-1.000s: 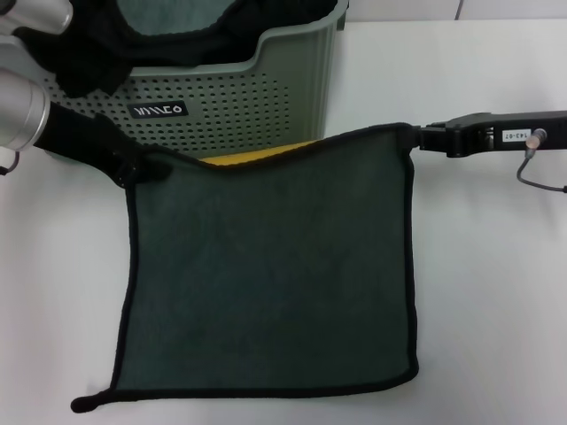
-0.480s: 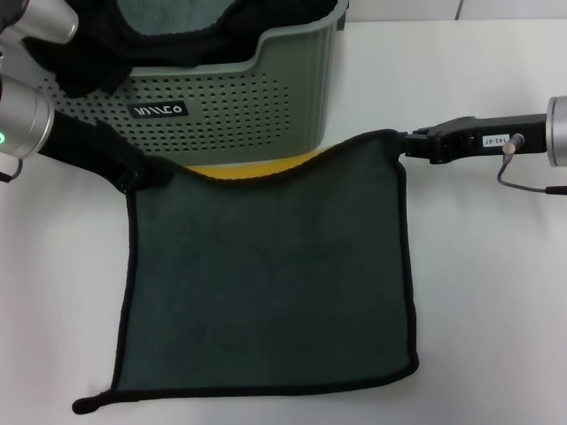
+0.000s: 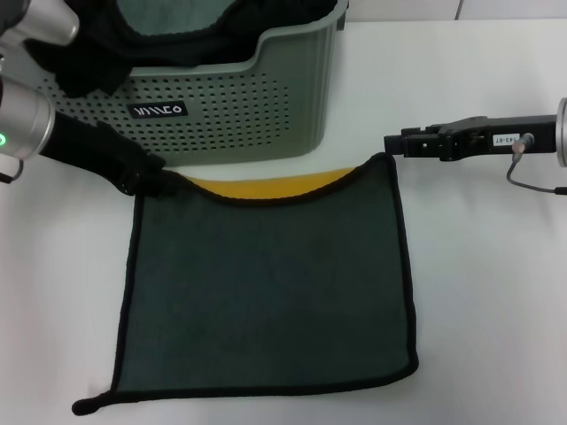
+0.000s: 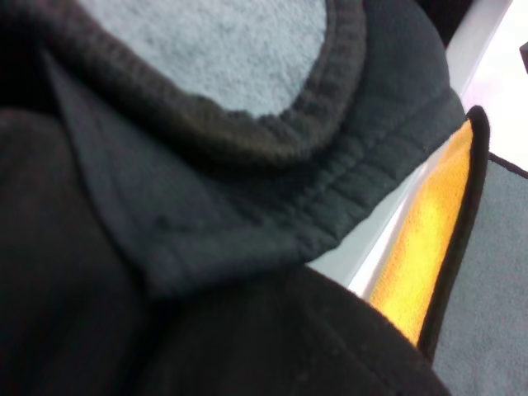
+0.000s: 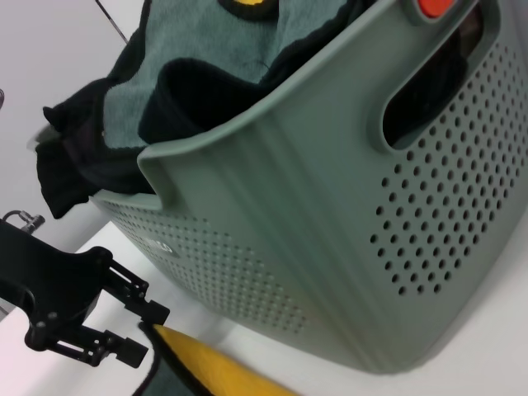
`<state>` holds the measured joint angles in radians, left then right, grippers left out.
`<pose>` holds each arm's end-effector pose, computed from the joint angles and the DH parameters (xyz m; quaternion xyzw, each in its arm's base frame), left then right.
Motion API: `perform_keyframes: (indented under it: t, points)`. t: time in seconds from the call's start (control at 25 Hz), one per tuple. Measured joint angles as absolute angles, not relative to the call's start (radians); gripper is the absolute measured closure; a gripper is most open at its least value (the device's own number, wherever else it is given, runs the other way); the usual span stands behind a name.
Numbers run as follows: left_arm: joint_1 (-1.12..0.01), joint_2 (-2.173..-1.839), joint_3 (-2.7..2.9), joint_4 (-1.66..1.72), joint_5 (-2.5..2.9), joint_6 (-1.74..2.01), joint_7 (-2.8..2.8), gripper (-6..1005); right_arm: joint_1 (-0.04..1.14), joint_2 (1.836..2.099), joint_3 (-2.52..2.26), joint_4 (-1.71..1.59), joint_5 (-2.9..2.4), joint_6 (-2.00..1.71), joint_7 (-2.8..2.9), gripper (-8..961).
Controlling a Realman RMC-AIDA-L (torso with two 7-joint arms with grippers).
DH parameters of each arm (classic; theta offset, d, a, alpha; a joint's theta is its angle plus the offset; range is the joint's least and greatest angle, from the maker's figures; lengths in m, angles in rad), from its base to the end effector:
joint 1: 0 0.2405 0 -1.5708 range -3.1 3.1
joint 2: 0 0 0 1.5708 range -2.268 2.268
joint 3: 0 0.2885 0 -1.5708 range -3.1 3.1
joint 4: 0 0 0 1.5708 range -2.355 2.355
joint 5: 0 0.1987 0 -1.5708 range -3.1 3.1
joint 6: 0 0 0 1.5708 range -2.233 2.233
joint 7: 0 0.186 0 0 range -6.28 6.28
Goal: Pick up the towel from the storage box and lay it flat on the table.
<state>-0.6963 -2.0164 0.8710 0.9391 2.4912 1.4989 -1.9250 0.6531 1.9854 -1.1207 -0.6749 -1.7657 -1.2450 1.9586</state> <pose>-0.2708 0.4044 -0.0179 -0.9497 -0.2702 0.0551 0.1482 0.2213 0.4167 -0.0544 -0.8979 0.3727 0.2011 0.1201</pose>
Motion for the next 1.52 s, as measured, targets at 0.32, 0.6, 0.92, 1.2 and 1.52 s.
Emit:
perform_keyframes:
  t: [0.32, 0.6, 0.92, 1.2, 1.52]
  points:
    - [-0.665, -2.014, 0.868, 1.088, 2.469, 1.565, -1.929, 488, 0.599, 1.999, -1.115, -0.785, -1.764, -1.294, 1.941, 465]
    - [-0.563, -1.993, 0.867, 1.194, 2.071, 1.888, -1.733, 454, 0.516, 2.016, -1.115, -0.898, -1.691, -1.617, 1.608, 248]
    - [-0.349, -1.916, 0.922, 1.135, 1.475, 2.030, -1.505, 459, 0.444, 2.027, -1.203, -0.929, -1.478, -1.806, 1.435, 89]
    - [-0.285, -1.866, 0.934, 1.039, 1.367, 2.034, -1.434, 458, 0.425, 2.028, -1.276, -0.999, -1.413, -1.791, 1.434, 87]
    - [-0.277, -1.845, 0.999, 0.931, 1.399, 2.036, -1.337, 456, 0.418, 2.028, -1.359, -1.073, -1.407, -1.706, 1.417, 85]
